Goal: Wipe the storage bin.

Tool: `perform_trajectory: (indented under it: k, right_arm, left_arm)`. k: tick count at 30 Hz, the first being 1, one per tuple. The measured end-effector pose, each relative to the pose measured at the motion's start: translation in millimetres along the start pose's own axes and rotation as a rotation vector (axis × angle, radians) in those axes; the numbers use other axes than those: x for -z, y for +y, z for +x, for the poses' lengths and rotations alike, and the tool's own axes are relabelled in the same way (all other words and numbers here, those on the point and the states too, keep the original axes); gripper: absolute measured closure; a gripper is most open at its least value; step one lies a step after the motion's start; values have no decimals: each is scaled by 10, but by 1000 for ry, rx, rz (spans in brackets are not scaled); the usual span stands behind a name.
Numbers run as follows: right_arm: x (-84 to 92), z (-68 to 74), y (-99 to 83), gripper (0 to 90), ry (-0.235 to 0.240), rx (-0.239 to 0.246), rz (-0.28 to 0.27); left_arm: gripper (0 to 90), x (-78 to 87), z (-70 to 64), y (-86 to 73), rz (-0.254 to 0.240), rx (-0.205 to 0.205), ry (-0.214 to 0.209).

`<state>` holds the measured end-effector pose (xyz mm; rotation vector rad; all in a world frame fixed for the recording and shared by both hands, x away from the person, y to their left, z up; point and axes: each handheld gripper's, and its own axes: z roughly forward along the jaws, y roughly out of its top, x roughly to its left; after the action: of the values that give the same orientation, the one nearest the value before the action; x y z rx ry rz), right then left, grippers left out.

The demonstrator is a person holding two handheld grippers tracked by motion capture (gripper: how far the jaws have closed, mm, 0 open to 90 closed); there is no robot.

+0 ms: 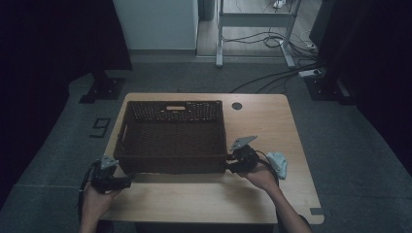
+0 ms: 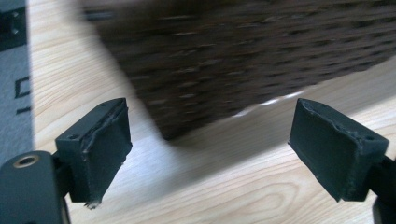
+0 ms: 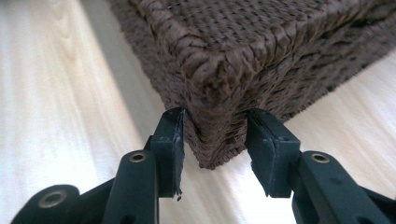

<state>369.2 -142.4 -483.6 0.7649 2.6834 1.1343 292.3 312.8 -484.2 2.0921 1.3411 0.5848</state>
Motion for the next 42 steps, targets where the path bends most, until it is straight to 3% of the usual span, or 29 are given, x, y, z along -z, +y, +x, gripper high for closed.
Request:
perform_trajectory:
  k: [5,11,14,18,20,21,22,23,26,29,33,37,42]
  right_arm:
    - [-65,152,52,552,44,35,6]
    - [-212,453,180,538,104,115,21]
    - [-278,574,238,523,135,150,27]
    - [-285,638,285,462,137,180,40]
    - [-241,601,278,434,114,183,34]
    - [-209,554,267,427,109,167,30]
    - [-154,444,242,409,71,135,18]
    - [-154,444,242,409,71,135,18]
    - [-137,224,228,377,38,86,-1]
    - [-175,157,247,373,40,83,-5]
    - [-259,99,326,374,79,86,-39]
    - [-304,94,413,392,102,145,-37]
    - [-363,136,441,466,201,180,-24]
  left_arm:
    - [107,-34,-126,68,-22,-37,-40]
    - [76,-87,-215,128,-33,-48,-80]
    - [63,-101,-219,131,-37,-43,-78]
    - [53,-118,-204,120,-41,-34,-77]
    - [47,-122,-194,118,-40,-32,-76]
    - [44,-124,-190,119,-44,-28,-77]
    - [35,-129,-190,123,-49,-24,-78]
    - [35,-134,-191,131,-49,-25,-77]
    - [14,-178,-217,166,-52,-25,-74]
    - [11,-233,-260,208,-42,-39,-71]
    - [3,-286,-303,229,-27,-51,-72]
    - [1,-293,-321,230,-29,-55,-88]
    - [1,-319,-371,237,-23,-71,-121]
